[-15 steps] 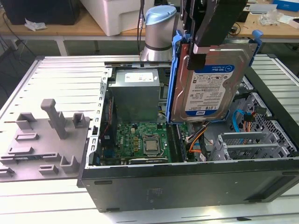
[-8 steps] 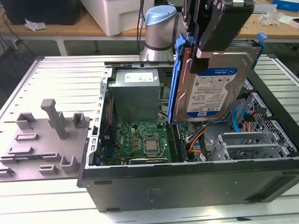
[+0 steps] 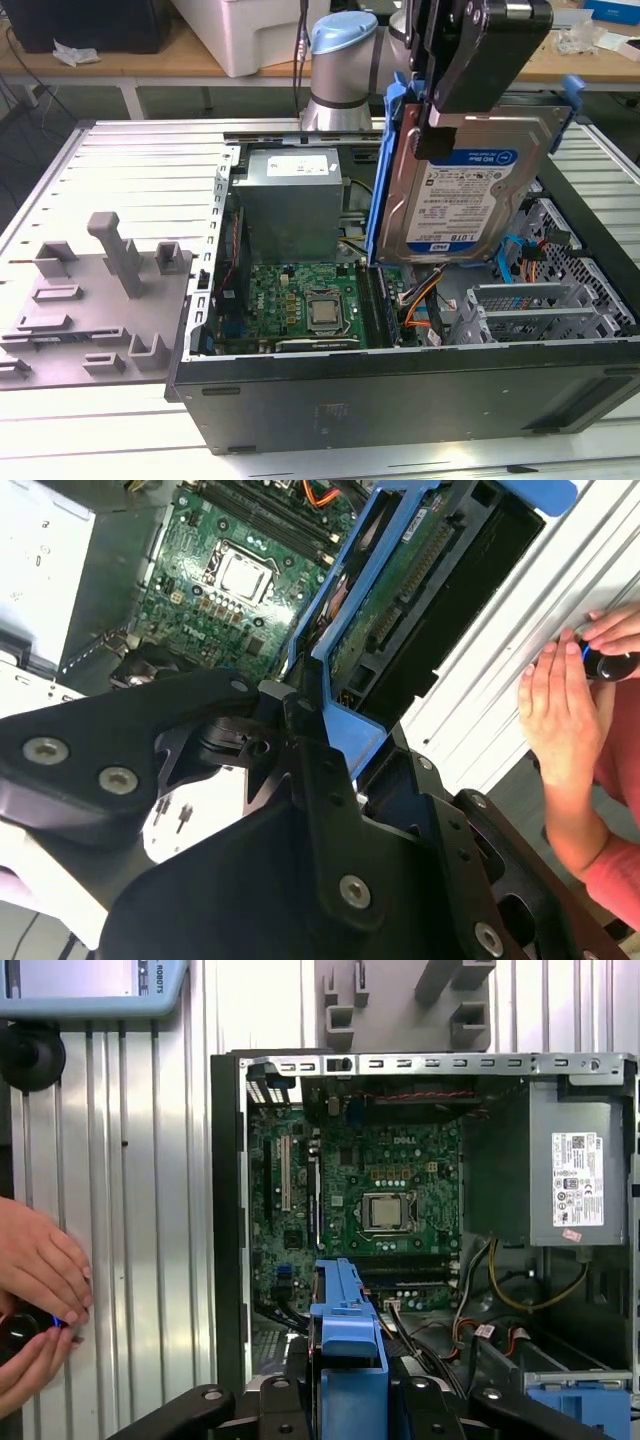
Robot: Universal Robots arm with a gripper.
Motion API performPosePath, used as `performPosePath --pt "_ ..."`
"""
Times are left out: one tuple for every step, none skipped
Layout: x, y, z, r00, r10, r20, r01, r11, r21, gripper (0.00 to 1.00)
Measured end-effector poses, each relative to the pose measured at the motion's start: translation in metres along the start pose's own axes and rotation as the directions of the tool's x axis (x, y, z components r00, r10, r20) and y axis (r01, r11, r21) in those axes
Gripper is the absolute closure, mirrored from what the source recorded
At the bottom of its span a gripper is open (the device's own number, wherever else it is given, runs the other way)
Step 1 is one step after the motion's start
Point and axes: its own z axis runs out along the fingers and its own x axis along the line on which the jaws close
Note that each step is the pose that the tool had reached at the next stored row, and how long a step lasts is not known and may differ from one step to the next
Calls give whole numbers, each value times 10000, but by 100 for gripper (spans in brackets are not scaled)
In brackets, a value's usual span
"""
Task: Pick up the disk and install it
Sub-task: 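Insert the disk into the insertion slot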
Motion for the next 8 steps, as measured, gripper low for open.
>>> performPosePath --pt "-1 -27 3 10000 53 0 -53 10000 -1 63" --pt "-1 -50 6 10000 71 1 -71 10000 -1 63" --pt "-2 -68 7 10000 81 1 -81 10000 -1 63" --pt "-3 -86 8 10000 91 0 -91 10000 -1 63" --pt "-4 -116 10 9999 109 0 -109 9999 -1 63" --pt "-4 -142 11 9999 121 -1 -121 9999 -2 63" --pt "-5 -174 12 9999 132 -1 -132 9999 -2 63" --pt "-6 -214 16 9999 137 -1 -137 9999 -2 63"
